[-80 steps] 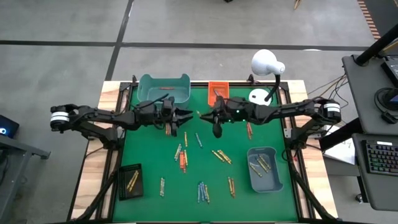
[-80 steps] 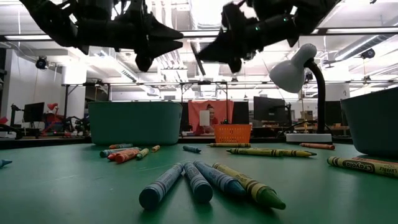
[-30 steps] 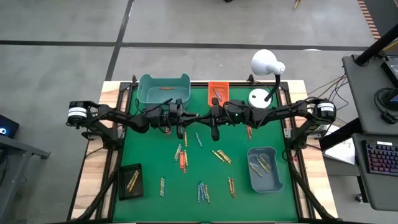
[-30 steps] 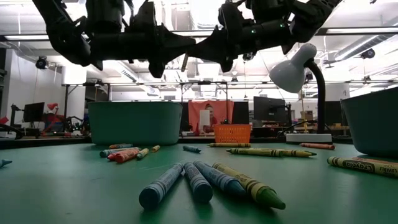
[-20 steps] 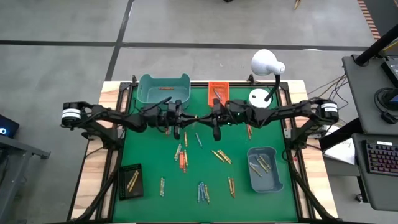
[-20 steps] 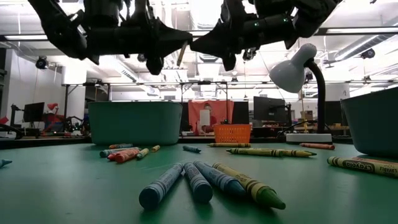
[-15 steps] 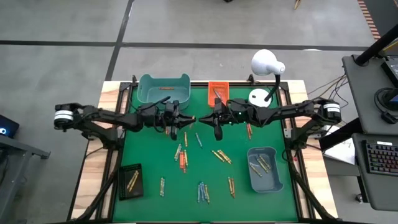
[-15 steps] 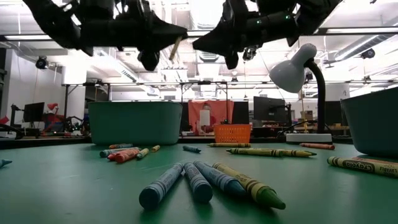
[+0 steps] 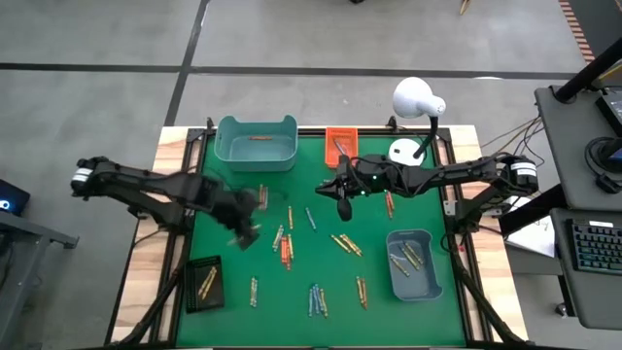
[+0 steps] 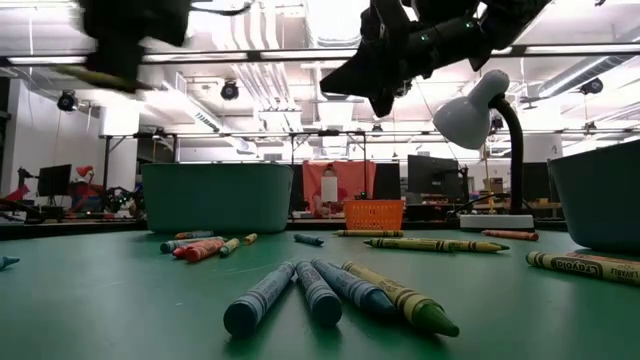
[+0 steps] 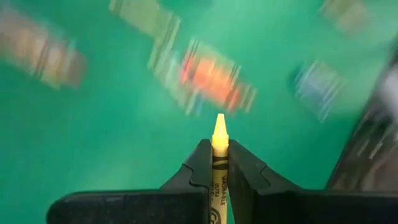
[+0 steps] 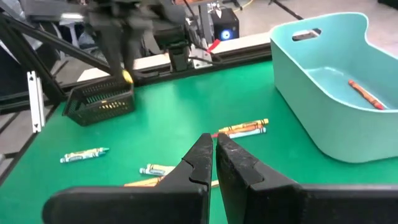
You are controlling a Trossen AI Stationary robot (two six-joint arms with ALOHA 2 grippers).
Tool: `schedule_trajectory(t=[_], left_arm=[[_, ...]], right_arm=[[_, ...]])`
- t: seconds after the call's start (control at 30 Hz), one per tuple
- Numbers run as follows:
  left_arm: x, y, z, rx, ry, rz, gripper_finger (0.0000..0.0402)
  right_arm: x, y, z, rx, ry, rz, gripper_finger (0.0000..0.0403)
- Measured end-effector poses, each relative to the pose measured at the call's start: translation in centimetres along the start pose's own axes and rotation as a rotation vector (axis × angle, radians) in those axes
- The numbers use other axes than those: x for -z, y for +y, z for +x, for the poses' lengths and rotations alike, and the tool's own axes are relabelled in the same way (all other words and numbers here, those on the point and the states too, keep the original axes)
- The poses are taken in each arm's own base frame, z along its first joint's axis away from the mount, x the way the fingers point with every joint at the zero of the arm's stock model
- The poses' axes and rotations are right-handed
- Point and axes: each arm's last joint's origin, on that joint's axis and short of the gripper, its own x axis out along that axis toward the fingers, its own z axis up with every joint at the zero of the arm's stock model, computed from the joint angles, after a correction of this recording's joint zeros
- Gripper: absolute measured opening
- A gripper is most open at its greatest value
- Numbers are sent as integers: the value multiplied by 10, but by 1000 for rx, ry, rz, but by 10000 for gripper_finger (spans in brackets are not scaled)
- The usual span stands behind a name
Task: Sort crayons
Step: Put the yellow crayon into the black bin
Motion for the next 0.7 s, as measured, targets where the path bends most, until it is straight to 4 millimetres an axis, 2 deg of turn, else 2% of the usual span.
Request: schedule_trajectory(t=[0.1, 0.23, 0.53, 0.7], left_arm=[[28, -10, -14, -145, 160, -86, 2], [58, -24, -15, -175, 198, -241, 2], [118, -32, 6, -331, 216, -573, 1], [136, -29, 22, -435, 191, -631, 17]], right_arm=[[1, 0, 0, 1, 11, 2, 13], [3, 0, 0, 4, 32, 5, 13], [5, -1, 0, 6, 46, 2, 13], [5, -1, 0, 5, 46, -3, 13]])
